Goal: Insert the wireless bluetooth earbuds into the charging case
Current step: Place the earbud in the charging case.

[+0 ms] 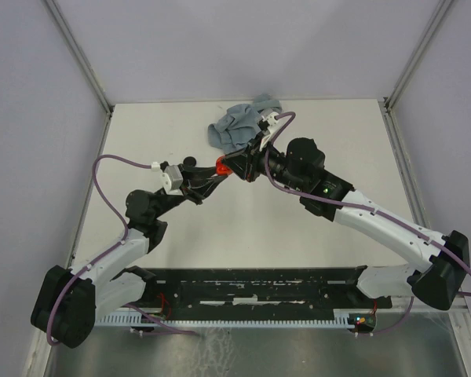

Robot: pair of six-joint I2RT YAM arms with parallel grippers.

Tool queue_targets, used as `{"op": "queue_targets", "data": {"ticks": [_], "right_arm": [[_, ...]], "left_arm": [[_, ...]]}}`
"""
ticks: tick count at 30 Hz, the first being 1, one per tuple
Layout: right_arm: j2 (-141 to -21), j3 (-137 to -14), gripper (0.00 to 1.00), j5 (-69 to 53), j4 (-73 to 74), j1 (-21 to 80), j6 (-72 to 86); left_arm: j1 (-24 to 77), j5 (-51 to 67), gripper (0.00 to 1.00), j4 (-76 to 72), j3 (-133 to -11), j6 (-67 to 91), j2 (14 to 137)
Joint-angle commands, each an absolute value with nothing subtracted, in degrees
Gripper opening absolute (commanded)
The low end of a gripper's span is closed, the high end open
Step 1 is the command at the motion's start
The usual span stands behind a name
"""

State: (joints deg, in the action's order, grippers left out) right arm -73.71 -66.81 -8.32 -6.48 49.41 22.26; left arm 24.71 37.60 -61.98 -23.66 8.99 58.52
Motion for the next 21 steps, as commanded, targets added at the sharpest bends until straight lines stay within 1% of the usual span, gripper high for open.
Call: {"op": "queue_targets", "data": {"ticks": [1,21], "right_arm": [[-72.52,-66.19,0.21,-9.26,-11.88,49.88,22.02],[-71.51,-63.91,0.21,-9.78,-12.68,50.4,21.01]], "left_arm": [[24.52,36.13,0.03,-67.15,-25.52,12.48,58.37],[24.52,32.25,0.03,-68.96,-25.01,16.7,58.63]]}}
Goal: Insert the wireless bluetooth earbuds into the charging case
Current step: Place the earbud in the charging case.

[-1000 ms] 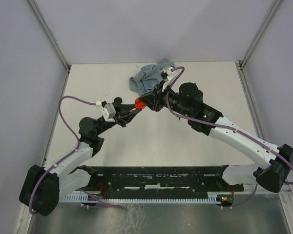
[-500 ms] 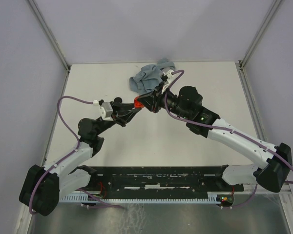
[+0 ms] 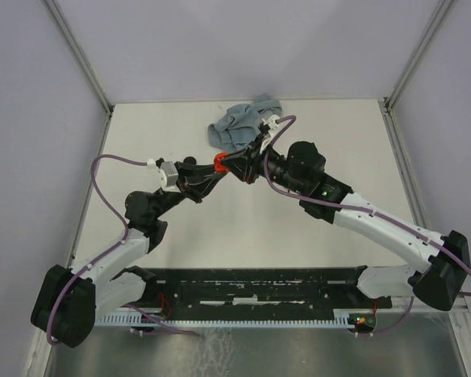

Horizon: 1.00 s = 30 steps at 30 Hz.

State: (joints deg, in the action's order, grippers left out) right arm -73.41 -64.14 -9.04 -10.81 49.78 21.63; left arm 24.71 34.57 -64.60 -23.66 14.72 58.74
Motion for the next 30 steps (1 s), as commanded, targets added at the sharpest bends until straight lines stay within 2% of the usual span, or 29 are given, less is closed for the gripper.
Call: {"op": "queue_targets", "data": {"ticks": [1,30], "right_arm": [[-71.45,-64.06,0.22,-9.68,-12.3,50.44,20.82],[-72.13,-67.99,0.34,-3.54,-1.33,51.66,20.03]], "left_arm": [[24.52,31.99,0.03,-68.92,-24.88,16.7,58.55],[24.48,32.19,0.03,-68.9,-24.31,14.07,59.48]]}}
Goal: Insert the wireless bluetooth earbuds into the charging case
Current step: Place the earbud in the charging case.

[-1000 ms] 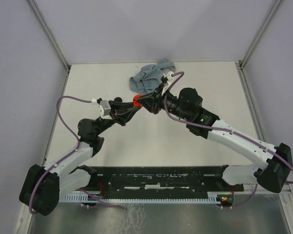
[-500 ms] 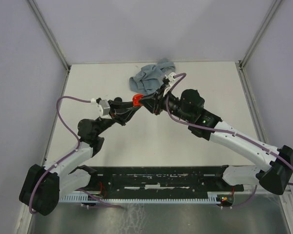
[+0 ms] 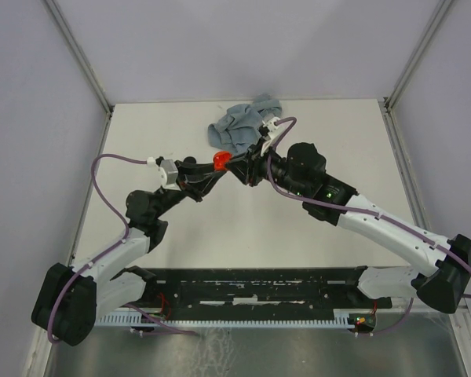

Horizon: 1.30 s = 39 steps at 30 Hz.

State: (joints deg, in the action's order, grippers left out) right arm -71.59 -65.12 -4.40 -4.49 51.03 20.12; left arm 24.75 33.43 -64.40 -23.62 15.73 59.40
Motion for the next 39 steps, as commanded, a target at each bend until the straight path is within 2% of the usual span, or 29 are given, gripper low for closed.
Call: {"op": "queue_targets", "data": {"ticks": [1,11,20,28,39], "right_arm": [[-72.2,-68.21,0.35,-3.72,-1.17,51.68,20.08],[-72.31,-71.51,0.44,-5.27,2.65,51.67,18.38],[-73.04,-78.09,0.54,-8.79,14.44,51.53,14.38],[-75.81,-83.19,0.55,-11.22,21.72,51.2,14.67],[-76.31,-83.23,0.55,-9.49,22.21,51.24,15.91]], "left_arm": [[24.46,32.17,0.03,-68.81,-24.34,14.06,59.54],[24.52,32.96,0.03,-67.93,-23.81,13.54,60.15],[24.48,33.56,0.03,-67.21,-23.09,13.56,59.88],[24.52,34.9,0.03,-66.59,-23.53,14.68,59.41],[24.52,35.9,0.03,-66.58,-23.6,16.71,58.89]]}}
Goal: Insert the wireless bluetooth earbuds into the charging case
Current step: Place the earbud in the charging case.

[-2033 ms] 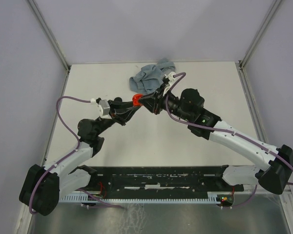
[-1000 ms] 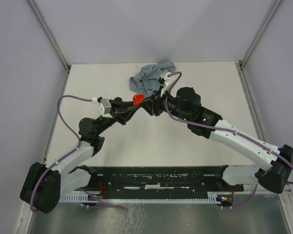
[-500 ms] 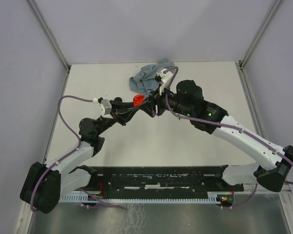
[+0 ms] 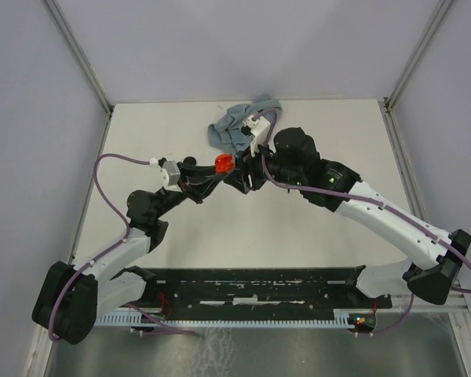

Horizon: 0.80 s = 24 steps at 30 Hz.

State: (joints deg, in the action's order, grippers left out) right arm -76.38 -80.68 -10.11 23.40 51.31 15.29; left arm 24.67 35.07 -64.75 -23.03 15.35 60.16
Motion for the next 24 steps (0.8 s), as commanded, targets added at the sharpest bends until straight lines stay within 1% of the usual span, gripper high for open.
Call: {"op": "queue_targets", "data": {"ticks": [1,12,24], "right_arm": [[-76.29,-83.14,0.56,-8.79,22.11,51.22,15.97],[-77.32,-83.36,0.56,-5.91,20.26,51.24,16.44],[-78.72,-84.95,0.55,-10.89,19.16,51.21,16.59]], "left_arm": [[24.47,35.99,0.03,-66.69,-23.63,16.94,58.89],[24.52,36.85,0.03,-66.7,-24.08,18.08,59.07],[24.52,36.93,0.03,-65.38,-24.72,17.44,60.09]]}}
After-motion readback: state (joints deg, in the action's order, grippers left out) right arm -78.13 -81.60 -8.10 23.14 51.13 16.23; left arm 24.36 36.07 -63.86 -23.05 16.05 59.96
